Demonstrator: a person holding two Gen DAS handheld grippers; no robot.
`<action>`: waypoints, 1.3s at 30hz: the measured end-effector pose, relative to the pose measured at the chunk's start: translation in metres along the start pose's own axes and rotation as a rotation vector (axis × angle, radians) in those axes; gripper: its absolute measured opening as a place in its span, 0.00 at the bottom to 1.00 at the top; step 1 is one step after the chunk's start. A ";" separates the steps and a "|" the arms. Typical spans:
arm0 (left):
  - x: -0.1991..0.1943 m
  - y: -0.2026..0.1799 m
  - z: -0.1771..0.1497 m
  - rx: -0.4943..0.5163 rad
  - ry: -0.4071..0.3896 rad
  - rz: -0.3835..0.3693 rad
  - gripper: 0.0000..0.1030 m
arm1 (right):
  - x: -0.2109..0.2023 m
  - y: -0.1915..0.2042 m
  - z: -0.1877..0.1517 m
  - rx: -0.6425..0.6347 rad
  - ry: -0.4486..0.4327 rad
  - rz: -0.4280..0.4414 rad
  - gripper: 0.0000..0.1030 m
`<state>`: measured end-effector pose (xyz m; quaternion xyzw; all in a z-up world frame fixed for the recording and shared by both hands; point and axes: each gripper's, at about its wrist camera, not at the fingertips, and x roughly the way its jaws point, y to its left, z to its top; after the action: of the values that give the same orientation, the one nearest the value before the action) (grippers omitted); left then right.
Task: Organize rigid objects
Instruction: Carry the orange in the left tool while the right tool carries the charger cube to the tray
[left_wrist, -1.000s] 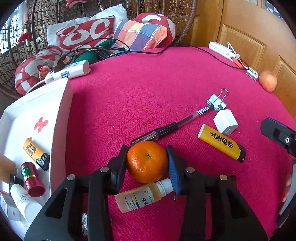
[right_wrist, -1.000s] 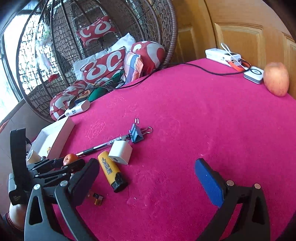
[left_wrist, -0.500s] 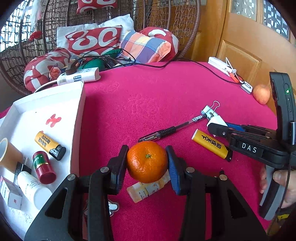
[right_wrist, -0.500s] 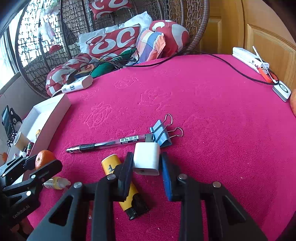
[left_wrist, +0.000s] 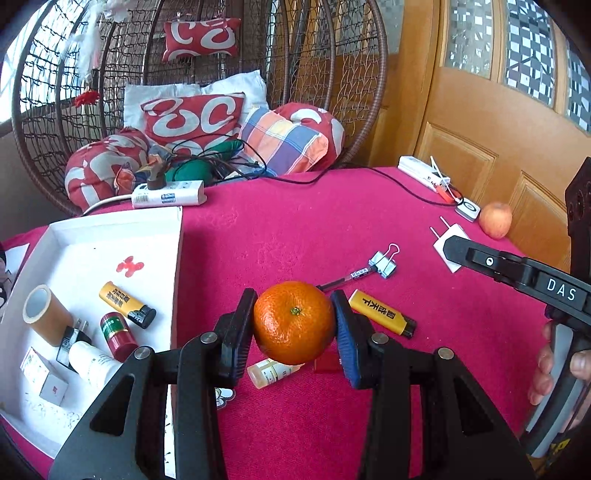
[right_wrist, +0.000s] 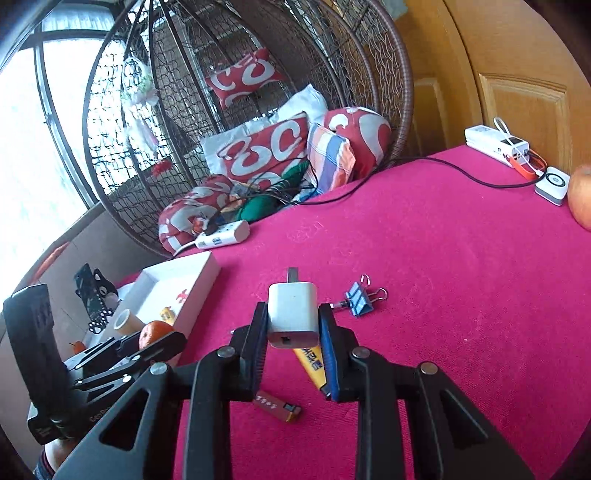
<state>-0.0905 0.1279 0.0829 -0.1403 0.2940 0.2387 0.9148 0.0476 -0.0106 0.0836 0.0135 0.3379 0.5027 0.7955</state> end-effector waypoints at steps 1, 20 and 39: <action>-0.004 0.000 0.000 0.000 -0.008 -0.001 0.39 | -0.004 0.004 0.001 -0.005 -0.011 0.013 0.25; -0.050 0.019 -0.003 -0.047 -0.099 0.014 0.39 | -0.018 0.056 -0.003 -0.108 -0.045 0.090 0.25; -0.070 0.050 -0.009 -0.109 -0.133 0.037 0.39 | -0.012 0.086 -0.011 -0.169 -0.009 0.116 0.25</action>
<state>-0.1706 0.1415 0.1128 -0.1682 0.2216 0.2798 0.9189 -0.0295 0.0188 0.1128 -0.0317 0.2892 0.5745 0.7651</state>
